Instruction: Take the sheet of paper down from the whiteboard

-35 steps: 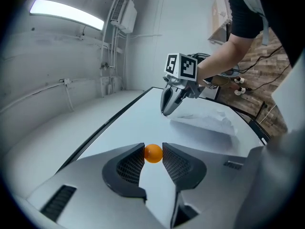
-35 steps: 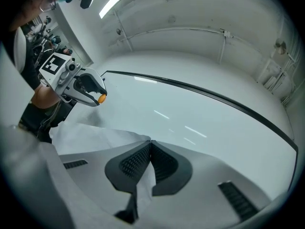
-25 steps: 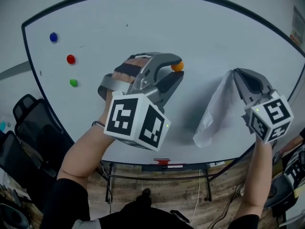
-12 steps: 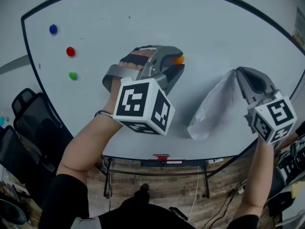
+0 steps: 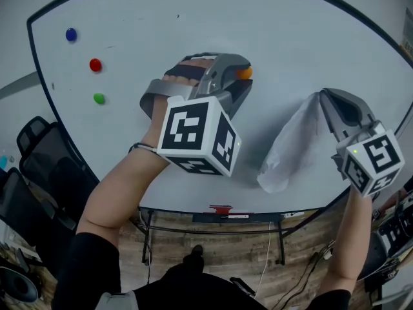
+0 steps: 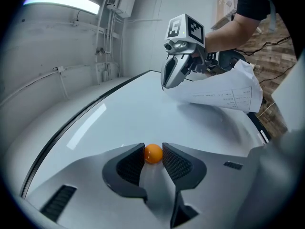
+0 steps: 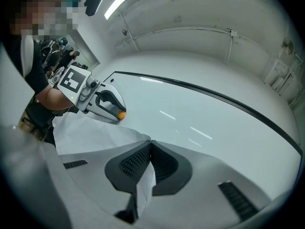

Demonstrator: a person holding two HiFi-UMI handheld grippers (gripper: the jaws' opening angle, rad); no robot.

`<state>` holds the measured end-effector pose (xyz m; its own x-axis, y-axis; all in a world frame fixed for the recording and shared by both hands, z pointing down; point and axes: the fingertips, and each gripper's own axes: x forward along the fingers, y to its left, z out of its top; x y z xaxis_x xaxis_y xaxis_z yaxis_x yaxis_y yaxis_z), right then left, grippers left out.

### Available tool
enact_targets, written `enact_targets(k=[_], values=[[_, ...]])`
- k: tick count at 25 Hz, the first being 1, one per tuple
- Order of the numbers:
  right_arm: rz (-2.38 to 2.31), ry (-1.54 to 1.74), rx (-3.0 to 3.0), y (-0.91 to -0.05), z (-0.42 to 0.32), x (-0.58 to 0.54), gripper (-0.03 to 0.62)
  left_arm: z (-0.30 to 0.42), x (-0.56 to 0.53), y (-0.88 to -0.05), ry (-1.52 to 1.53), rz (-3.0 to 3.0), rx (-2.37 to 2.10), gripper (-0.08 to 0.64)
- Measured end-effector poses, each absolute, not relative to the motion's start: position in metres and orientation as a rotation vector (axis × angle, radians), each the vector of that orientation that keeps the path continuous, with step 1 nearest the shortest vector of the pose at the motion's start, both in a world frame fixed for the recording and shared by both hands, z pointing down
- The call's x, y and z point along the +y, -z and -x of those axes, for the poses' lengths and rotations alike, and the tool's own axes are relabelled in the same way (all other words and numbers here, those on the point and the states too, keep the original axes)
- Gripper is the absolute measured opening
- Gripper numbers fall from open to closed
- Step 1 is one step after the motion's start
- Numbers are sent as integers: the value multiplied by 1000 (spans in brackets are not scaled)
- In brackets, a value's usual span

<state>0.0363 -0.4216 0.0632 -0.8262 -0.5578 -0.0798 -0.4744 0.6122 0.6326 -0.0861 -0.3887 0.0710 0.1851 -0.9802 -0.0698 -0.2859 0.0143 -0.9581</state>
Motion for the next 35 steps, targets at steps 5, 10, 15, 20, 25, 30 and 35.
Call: enact_targets(k=[5,10,15,20,25,30,35], values=[[-861,1011,-2708,-64,-31,-422,17,86,-389,-72,878,1462,1275,129],[-841,1010,-2707,-68,-23,-422,17,87,-388,-73,869,1435,1255,138],[-832,982,-2710,-76,-23,-422,17,82,-372,-78,824,1469,1235,144],[-807,958,-2724,-94,-23,-417,17,75,-352,-92,765,1502,1224,117],[-781,923,-2746,-123,-27,-395,17,73,-339,-124,720,1595,1234,66],[-752,862,-2757,-170,-27,-385,17,80,-350,-175,713,1704,1260,34],[-755,666,-2797,-222,-41,-376,17,75,-348,-229,664,1941,1268,14]])
